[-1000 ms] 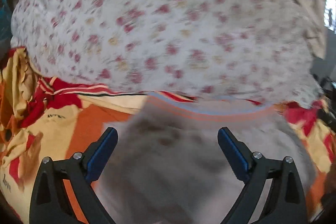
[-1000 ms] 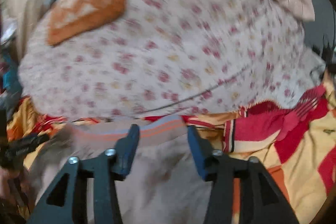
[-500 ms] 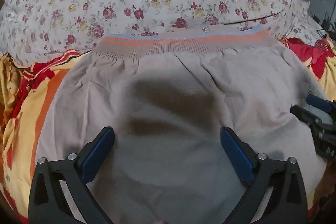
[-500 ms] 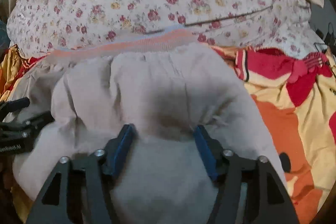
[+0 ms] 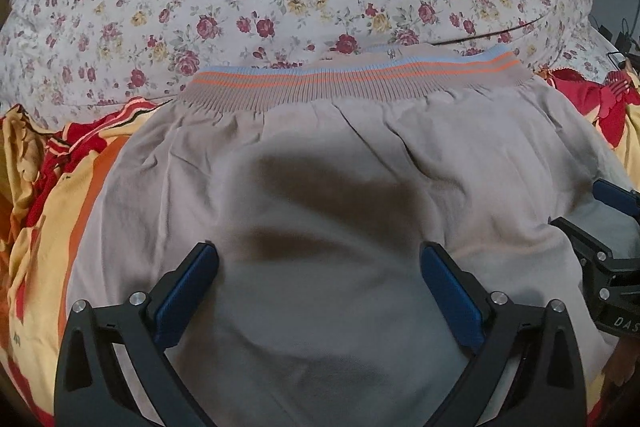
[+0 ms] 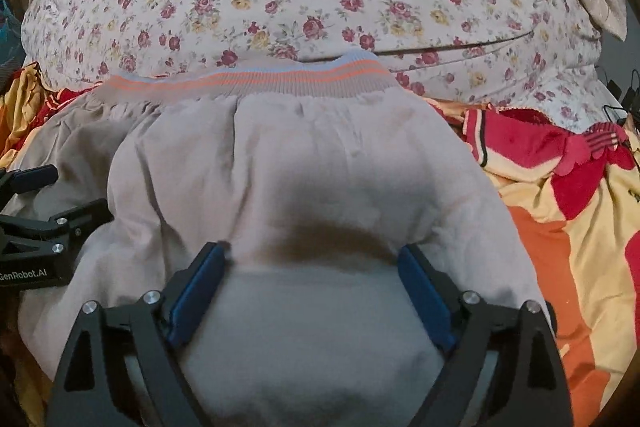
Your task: Fold large clothes
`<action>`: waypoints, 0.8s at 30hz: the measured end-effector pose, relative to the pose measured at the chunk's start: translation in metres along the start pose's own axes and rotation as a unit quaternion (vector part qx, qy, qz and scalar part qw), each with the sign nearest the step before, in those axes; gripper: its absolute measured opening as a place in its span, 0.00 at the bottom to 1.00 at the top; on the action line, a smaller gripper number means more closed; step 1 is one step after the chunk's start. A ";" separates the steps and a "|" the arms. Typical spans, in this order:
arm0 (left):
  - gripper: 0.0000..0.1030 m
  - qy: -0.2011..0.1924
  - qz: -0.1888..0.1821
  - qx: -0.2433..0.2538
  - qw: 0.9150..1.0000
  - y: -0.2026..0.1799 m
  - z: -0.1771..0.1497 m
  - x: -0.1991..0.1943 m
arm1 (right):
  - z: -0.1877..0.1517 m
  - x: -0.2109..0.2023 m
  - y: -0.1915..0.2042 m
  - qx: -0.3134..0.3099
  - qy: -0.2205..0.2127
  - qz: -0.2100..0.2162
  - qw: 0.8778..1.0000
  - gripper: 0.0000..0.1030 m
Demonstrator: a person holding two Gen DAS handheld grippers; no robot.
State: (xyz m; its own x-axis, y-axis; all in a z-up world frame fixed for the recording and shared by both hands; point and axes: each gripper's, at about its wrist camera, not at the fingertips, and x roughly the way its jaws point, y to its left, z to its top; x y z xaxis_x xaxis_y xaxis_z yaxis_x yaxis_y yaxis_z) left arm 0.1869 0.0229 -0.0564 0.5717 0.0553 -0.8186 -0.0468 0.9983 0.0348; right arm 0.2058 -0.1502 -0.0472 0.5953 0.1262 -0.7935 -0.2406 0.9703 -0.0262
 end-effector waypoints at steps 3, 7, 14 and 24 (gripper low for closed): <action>0.91 -0.002 0.000 0.000 1.000 0.001 0.000 0.000 | 0.000 0.000 0.000 0.000 -0.002 0.001 1.000 0.89; 0.91 -0.003 0.001 0.001 1.000 0.000 0.001 0.000 | -0.001 0.001 0.000 -0.002 -0.003 0.001 1.000 0.89; 0.91 -0.003 0.001 0.002 1.000 0.000 0.001 0.000 | -0.001 0.001 0.000 -0.005 -0.002 0.000 1.000 0.90; 0.91 -0.002 0.001 0.004 1.000 0.000 0.001 0.000 | -0.001 0.001 0.001 -0.008 -0.003 -0.001 1.000 0.90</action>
State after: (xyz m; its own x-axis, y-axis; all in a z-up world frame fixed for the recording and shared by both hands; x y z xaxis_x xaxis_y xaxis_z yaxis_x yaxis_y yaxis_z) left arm 0.1875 0.0230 -0.0557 0.5755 0.0576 -0.8158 -0.0421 0.9983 0.0408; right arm 0.2052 -0.1493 -0.0484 0.6004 0.1247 -0.7899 -0.2510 0.9672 -0.0380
